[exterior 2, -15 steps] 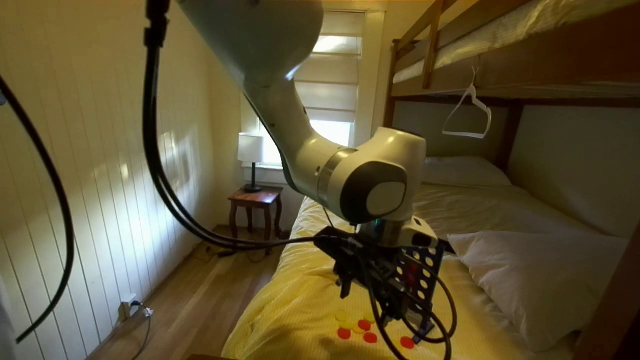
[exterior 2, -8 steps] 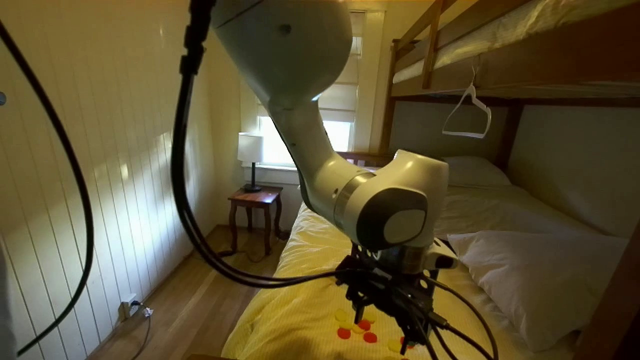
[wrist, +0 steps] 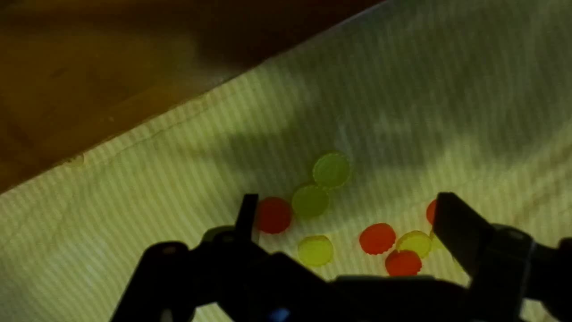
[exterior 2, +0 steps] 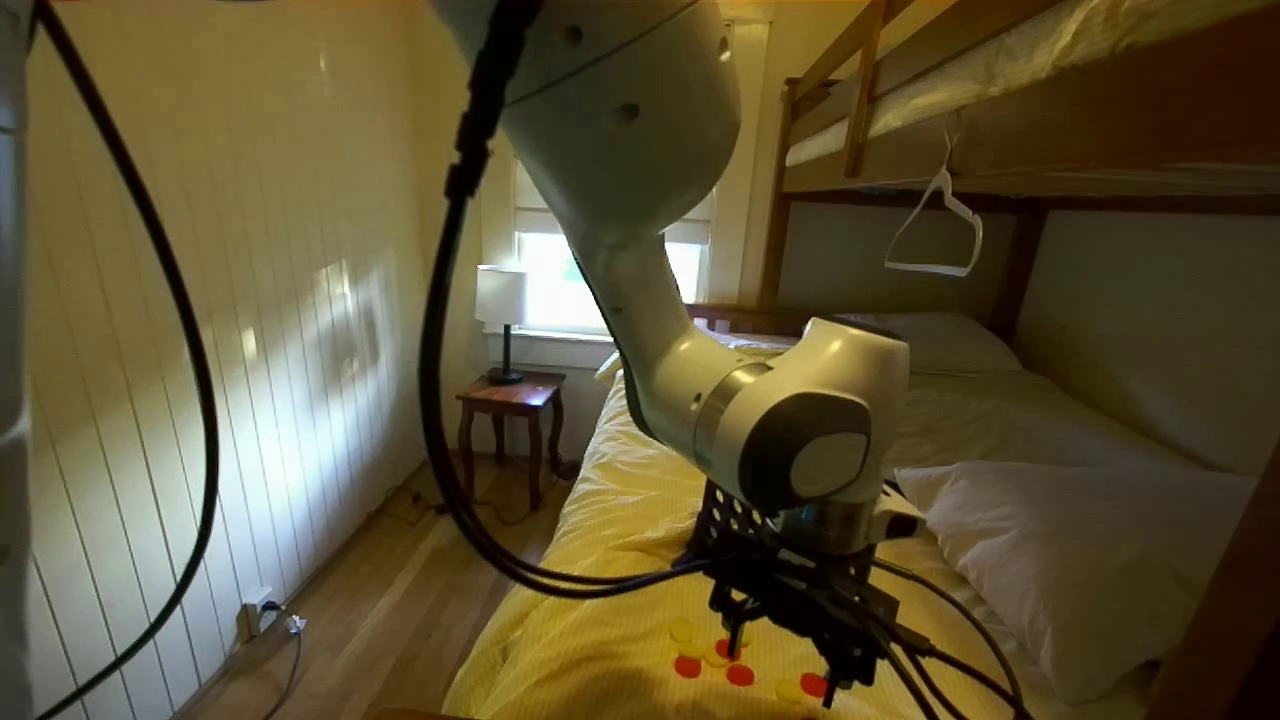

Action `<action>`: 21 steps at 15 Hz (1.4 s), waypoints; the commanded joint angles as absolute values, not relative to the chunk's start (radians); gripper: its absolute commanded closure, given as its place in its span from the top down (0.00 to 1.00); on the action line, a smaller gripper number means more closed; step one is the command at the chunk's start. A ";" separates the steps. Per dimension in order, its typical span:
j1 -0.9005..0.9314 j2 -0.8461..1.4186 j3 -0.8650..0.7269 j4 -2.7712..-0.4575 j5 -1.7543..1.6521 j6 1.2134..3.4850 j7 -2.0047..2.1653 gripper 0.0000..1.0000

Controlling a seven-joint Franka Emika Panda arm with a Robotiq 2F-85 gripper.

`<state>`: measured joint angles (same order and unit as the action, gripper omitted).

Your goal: Put one yellow chip in the blue gameboard.

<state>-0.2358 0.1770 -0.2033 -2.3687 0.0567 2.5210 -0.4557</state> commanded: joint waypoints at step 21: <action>-0.333 0.494 -0.060 -2.111 0.076 2.578 -0.463 0.99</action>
